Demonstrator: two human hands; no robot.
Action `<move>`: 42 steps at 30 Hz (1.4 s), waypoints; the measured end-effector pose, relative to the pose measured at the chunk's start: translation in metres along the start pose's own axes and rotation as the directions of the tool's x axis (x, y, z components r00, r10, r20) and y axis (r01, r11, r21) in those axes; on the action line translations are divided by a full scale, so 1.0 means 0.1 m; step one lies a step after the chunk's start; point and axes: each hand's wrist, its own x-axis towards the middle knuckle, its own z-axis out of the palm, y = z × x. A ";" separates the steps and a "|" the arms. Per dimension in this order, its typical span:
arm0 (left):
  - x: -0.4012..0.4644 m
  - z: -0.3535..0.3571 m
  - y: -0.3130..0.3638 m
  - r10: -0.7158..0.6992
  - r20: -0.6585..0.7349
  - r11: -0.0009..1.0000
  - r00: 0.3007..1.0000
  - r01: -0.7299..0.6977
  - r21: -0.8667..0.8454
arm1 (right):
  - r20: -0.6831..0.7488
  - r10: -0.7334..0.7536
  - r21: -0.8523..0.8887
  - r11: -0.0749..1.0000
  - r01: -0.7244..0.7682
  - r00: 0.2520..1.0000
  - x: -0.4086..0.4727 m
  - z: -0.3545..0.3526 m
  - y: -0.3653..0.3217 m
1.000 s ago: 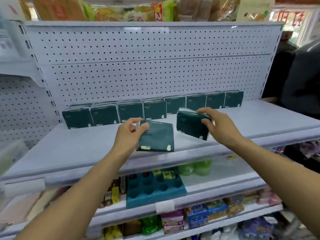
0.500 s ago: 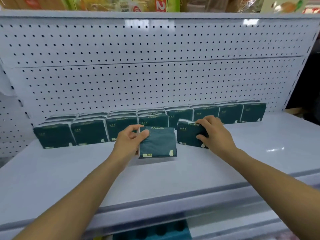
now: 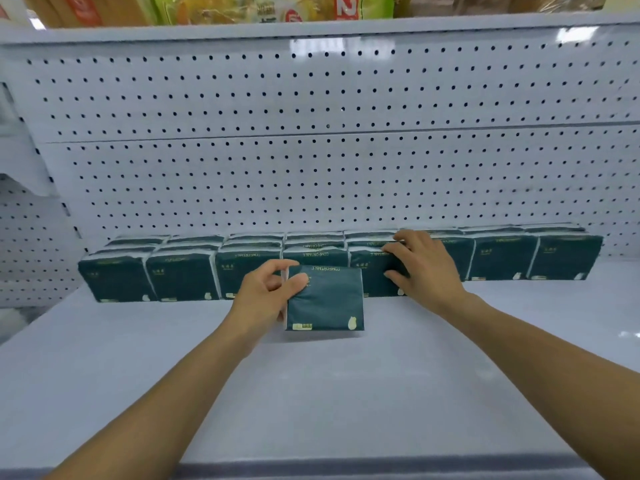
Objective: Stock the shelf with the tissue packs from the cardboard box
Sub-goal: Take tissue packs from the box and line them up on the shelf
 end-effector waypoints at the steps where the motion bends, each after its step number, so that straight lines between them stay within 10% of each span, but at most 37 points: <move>1: 0.00 0.01 0.00 0.000 -0.004 1.000 1.000 0.000 -0.009 | -0.018 -0.004 -0.009 1.000 0.003 1.000 0.01 0.02 0.01; 10: 0.03 0.12 0.04 0.013 0.040 1.000 0.999 -0.014 0.010 | -0.206 0.042 0.258 0.966 0.012 0.978 0.00 -0.21 -0.14; 13: 0.02 0.29 0.06 0.053 0.126 0.998 0.991 -0.058 0.034 | 0.035 -0.084 0.501 0.864 0.055 0.996 -0.11 -0.52 -0.34; 17: 0.02 0.63 0.04 0.106 0.255 0.979 0.961 -0.146 0.145 | 0.287 -0.186 0.328 0.941 0.086 0.940 -0.38 -0.57 -0.24; 23: 0.30 0.88 -0.03 0.554 0.202 0.457 0.808 -0.497 0.737 | 0.208 -0.027 0.215 0.976 -0.019 0.978 -0.66 -0.63 0.46; 29: 0.63 1.08 -0.11 0.425 0.421 -0.011 0.801 -0.461 0.887 | 0.031 0.002 0.095 0.995 -0.005 1.000 -0.62 -0.44 0.85; 42: 0.80 1.17 -0.17 0.465 0.418 -0.041 0.781 -0.452 0.891 | -0.069 -0.021 0.090 0.996 0.027 0.997 -0.35 -0.09 0.92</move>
